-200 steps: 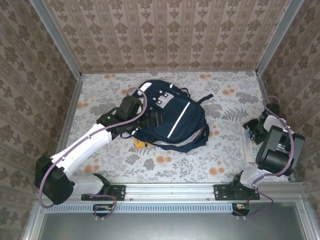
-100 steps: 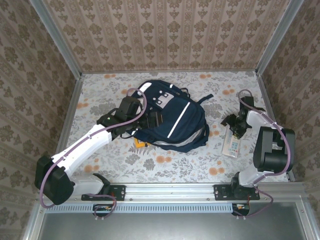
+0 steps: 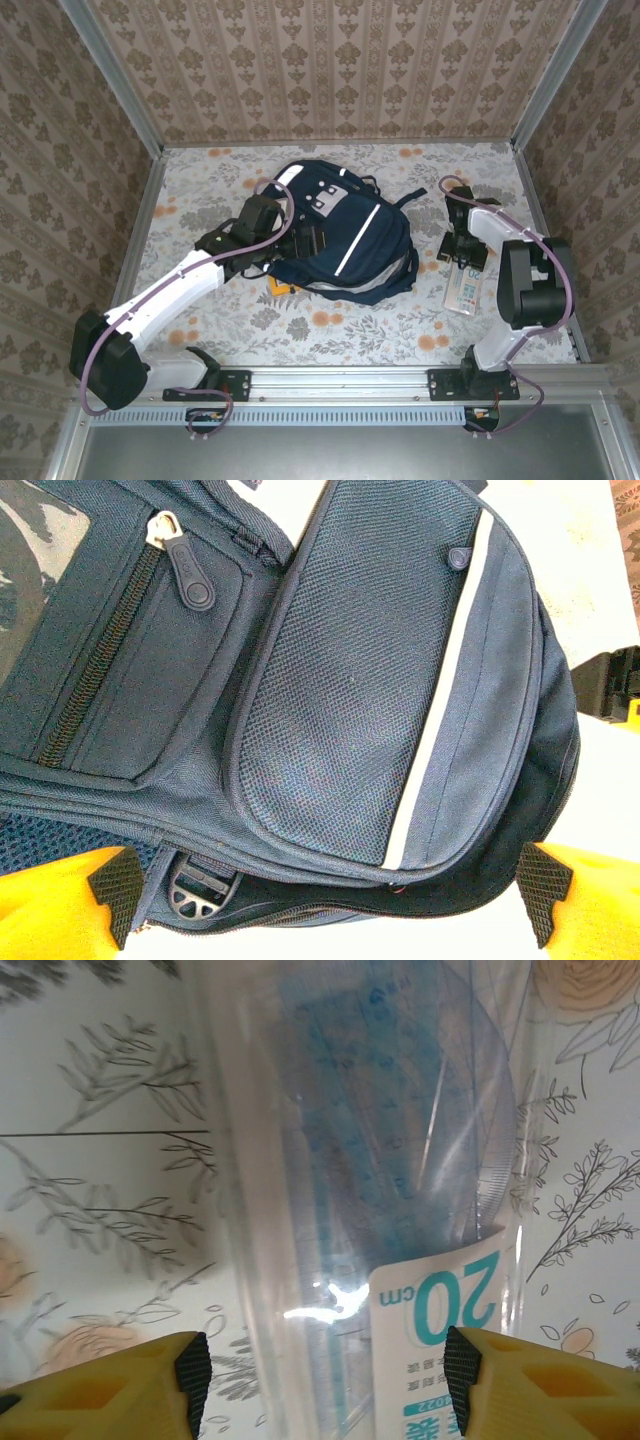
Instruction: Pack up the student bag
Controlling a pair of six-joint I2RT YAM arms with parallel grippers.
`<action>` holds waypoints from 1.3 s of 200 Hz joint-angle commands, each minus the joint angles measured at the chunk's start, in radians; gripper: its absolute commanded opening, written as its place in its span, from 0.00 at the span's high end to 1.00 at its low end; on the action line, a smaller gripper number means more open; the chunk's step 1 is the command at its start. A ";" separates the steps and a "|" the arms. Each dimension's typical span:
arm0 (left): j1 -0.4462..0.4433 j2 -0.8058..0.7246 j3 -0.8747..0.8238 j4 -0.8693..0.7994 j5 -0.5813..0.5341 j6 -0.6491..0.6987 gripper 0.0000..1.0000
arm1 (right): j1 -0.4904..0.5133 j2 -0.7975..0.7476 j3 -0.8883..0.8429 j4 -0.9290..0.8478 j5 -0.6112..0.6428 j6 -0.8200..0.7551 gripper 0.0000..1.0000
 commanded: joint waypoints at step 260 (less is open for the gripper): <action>0.021 -0.023 -0.024 0.030 0.023 -0.018 0.00 | 0.036 -0.052 0.042 -0.026 -0.001 -0.048 1.00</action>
